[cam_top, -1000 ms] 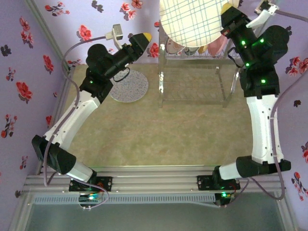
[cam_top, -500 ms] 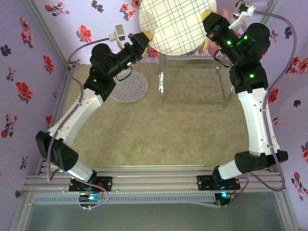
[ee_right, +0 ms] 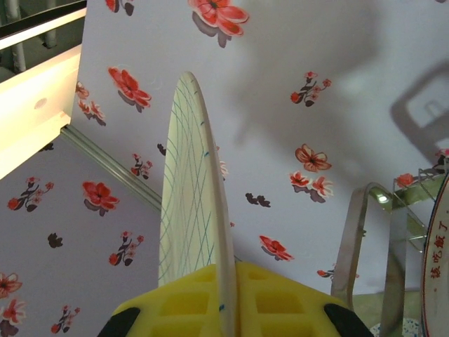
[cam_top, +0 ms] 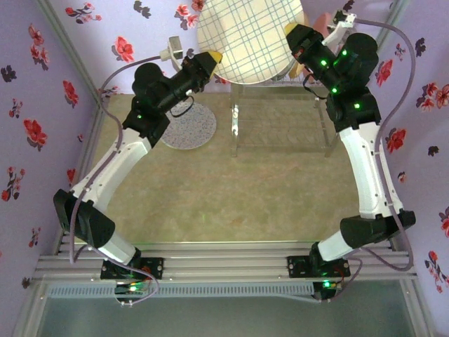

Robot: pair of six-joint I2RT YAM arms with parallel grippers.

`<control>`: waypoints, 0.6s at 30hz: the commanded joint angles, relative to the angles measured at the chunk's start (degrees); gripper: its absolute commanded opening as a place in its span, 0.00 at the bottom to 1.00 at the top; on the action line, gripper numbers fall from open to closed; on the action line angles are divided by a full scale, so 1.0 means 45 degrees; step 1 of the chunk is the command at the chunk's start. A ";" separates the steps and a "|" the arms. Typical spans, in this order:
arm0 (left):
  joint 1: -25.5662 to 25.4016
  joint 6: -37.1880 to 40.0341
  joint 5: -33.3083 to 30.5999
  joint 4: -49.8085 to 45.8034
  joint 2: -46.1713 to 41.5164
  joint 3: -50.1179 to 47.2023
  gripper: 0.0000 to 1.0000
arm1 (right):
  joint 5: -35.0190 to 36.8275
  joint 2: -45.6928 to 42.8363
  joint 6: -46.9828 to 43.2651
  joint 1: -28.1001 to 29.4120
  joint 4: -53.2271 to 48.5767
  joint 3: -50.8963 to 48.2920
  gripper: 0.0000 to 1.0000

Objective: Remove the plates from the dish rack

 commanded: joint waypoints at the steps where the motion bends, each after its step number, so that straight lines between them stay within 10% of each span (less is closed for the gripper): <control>1: -0.0100 0.0459 0.0159 -0.0036 0.0021 0.0357 0.00 | -0.0155 -0.0109 0.0003 0.0212 0.0617 0.0099 0.00; 7: -0.0079 0.0474 0.0325 -0.0058 0.0043 0.0436 0.00 | -0.0169 -0.0125 -0.0321 0.0239 0.0320 0.0234 0.02; 13: 0.0318 0.0225 0.0340 0.0196 -0.0178 0.0593 0.00 | 0.0158 -0.0334 -0.1544 0.0288 -0.0900 0.0577 0.57; 18: 0.1093 -0.0287 0.0427 0.0471 -0.0504 0.0415 0.00 | 0.1176 -0.0986 -0.3566 0.0443 -0.2256 0.0508 0.71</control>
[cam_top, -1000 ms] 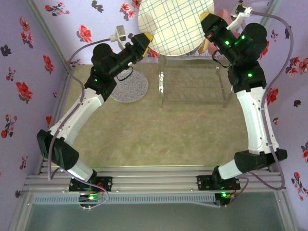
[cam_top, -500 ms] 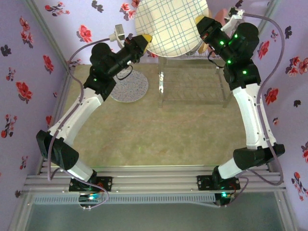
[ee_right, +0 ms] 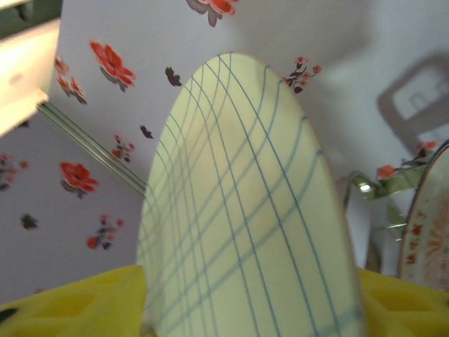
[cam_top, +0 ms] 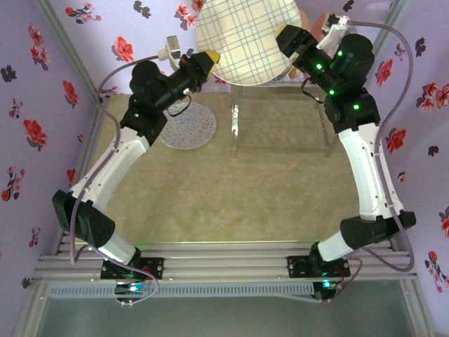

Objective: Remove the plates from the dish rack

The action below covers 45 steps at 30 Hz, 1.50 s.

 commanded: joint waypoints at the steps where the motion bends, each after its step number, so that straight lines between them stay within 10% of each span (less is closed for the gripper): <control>1: 0.0722 -0.0277 0.0100 0.0898 -0.0603 0.0191 0.00 | 0.1065 -0.0976 -0.2164 0.0199 -0.1037 0.0260 0.72; 19: 0.4767 -0.0226 -0.1655 -0.1404 -0.3221 -0.6265 0.00 | 0.5853 -0.3726 -1.0770 0.5168 -0.3006 -0.2911 0.77; 45: 0.5277 0.0490 -0.0184 0.1944 0.1826 -0.9387 0.00 | 0.7522 -0.2774 -1.1764 0.7674 -0.3206 -0.2905 0.79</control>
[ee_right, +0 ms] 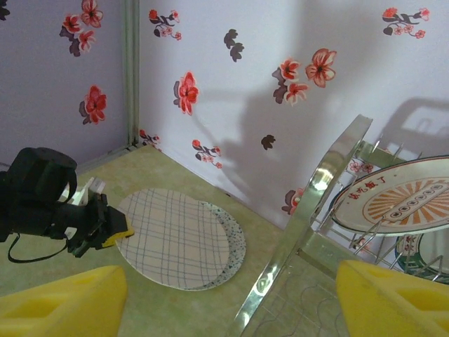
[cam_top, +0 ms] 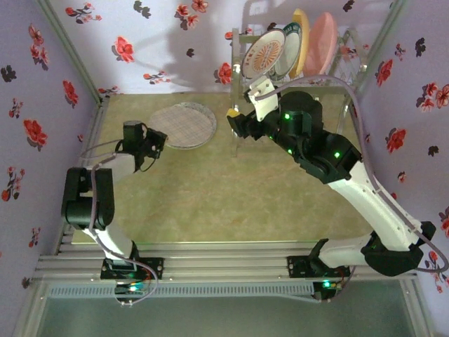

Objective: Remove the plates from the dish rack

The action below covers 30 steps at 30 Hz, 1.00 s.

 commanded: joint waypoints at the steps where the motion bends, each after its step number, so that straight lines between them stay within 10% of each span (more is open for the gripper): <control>1: 0.0154 0.0493 0.0630 0.1721 0.0334 0.0085 0.00 | 0.0377 -0.0043 -0.0142 0.0118 0.0127 0.0225 0.79; 30: 0.0536 0.0698 0.1537 0.3141 0.2543 0.0562 0.05 | 0.0246 0.0355 0.0189 0.0223 0.0117 0.0533 0.80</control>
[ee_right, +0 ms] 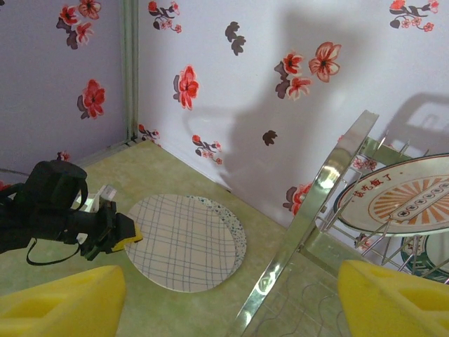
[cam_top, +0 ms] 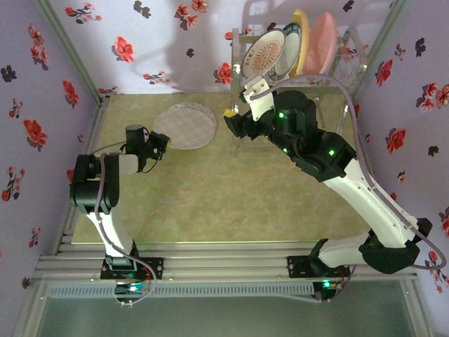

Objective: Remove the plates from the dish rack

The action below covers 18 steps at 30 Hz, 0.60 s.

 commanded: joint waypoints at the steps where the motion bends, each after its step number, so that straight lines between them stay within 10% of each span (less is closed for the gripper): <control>1: 0.0158 0.0460 0.0309 0.0614 0.0303 0.0487 0.06 | 0.0152 0.0052 0.0180 0.0130 0.0109 0.0415 0.80; 18: 0.0184 0.0943 0.0431 -0.0602 0.0952 0.1485 0.20 | 0.0197 0.0113 0.0253 0.0160 0.0073 0.0497 0.80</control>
